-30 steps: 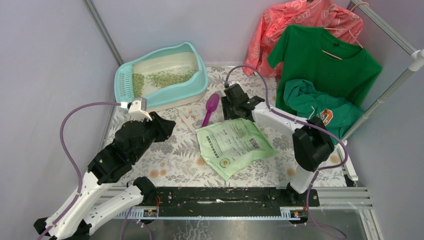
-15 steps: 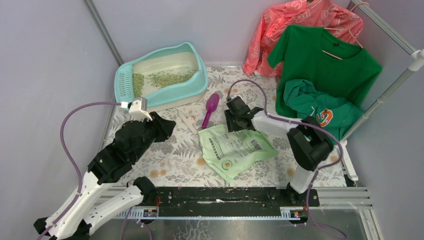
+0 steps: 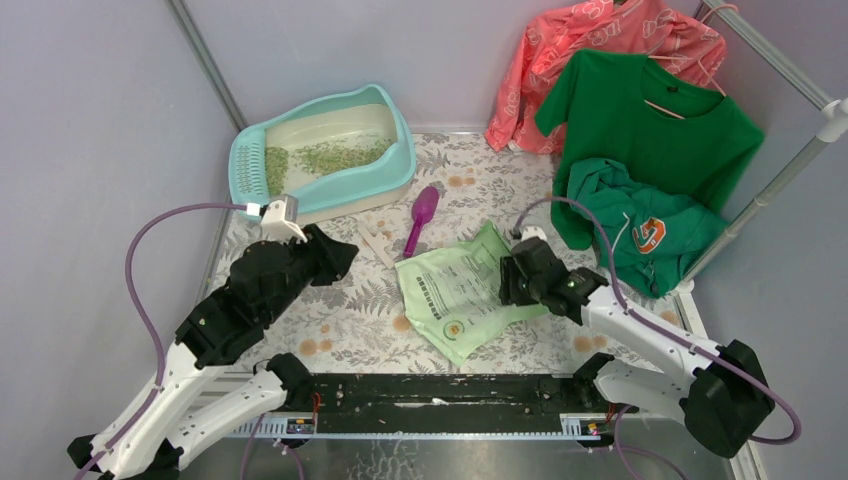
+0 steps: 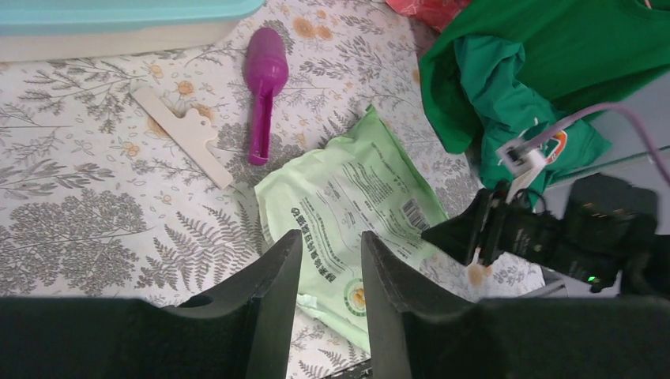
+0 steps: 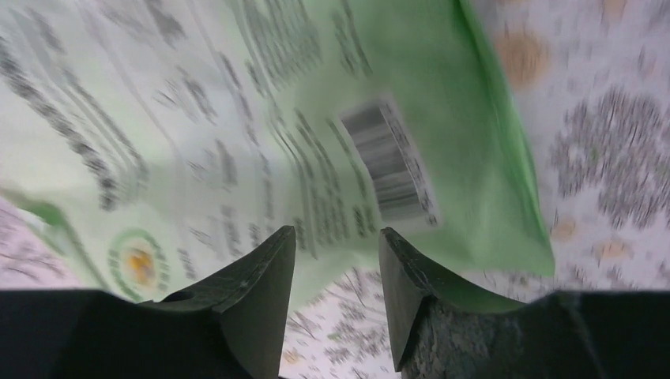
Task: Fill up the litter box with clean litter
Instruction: Close the cat litter bag at the center of the board.
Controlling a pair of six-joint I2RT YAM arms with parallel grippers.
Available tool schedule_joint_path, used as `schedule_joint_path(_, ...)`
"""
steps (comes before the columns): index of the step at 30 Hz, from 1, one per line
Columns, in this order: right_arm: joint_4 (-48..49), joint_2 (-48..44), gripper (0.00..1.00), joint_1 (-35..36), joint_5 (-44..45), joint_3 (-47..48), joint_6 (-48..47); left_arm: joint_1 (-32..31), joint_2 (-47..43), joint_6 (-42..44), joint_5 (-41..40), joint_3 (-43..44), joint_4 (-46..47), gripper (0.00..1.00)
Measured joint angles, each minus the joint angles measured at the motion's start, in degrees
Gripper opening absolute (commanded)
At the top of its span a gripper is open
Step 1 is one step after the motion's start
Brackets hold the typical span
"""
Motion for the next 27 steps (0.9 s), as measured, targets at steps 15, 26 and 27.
schedule_joint_path(15, -1.4, 2.3, 0.44, 1.0, -0.2, -6.4, 5.9, -3.4, 5.7, -8.6, 13.0, -15.3, 11.5, 0.38)
schedule_joint_path(26, 2.8, 4.0, 0.42, 13.3, 3.1, -10.1, 13.8, -26.2, 22.8, -13.6, 4.4, -15.4, 22.1, 0.37)
schedule_joint_path(27, 2.9, 3.5, 0.42, 13.6, 3.3, -10.6, 14.4, -27.1, 24.1, -13.9, 3.9, -15.4, 22.7, 0.37)
